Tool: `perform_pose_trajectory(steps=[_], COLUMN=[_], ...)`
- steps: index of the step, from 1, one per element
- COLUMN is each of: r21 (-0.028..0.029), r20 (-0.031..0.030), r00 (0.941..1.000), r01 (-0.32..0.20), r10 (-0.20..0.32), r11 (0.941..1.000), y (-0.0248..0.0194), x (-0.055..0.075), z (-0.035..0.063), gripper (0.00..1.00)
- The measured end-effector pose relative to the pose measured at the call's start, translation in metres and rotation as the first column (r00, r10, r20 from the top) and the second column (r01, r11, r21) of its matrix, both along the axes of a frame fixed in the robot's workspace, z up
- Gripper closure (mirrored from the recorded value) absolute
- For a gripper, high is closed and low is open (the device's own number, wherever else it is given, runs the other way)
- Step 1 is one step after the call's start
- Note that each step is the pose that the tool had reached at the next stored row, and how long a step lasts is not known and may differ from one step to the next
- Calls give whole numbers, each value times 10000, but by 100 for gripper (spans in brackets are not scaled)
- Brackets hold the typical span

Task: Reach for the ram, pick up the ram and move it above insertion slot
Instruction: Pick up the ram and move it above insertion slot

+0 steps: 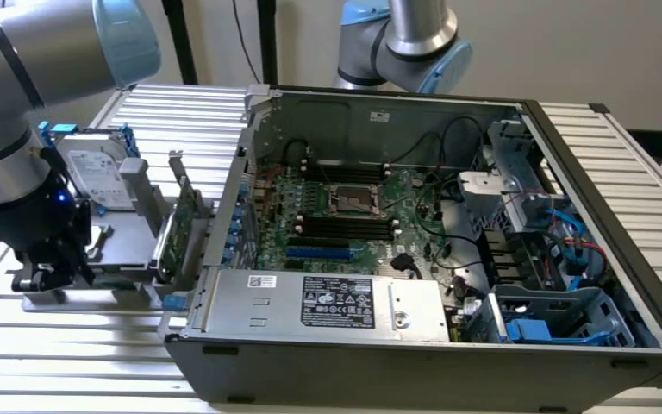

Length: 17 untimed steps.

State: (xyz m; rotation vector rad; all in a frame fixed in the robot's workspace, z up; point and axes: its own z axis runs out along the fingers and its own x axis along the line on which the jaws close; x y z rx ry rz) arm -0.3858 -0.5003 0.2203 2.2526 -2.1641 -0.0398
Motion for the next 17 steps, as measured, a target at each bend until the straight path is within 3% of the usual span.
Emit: perform_pose_trajectory(steps=[7, 17], r21=[2, 6], r20=[-17, -33], r00=[10000, 10000], r01=[24, 25], r10=[-24, -25], r11=[10000, 10000], y=[0, 0], x=[0, 36], z=[140, 575], gripper=[87, 87])
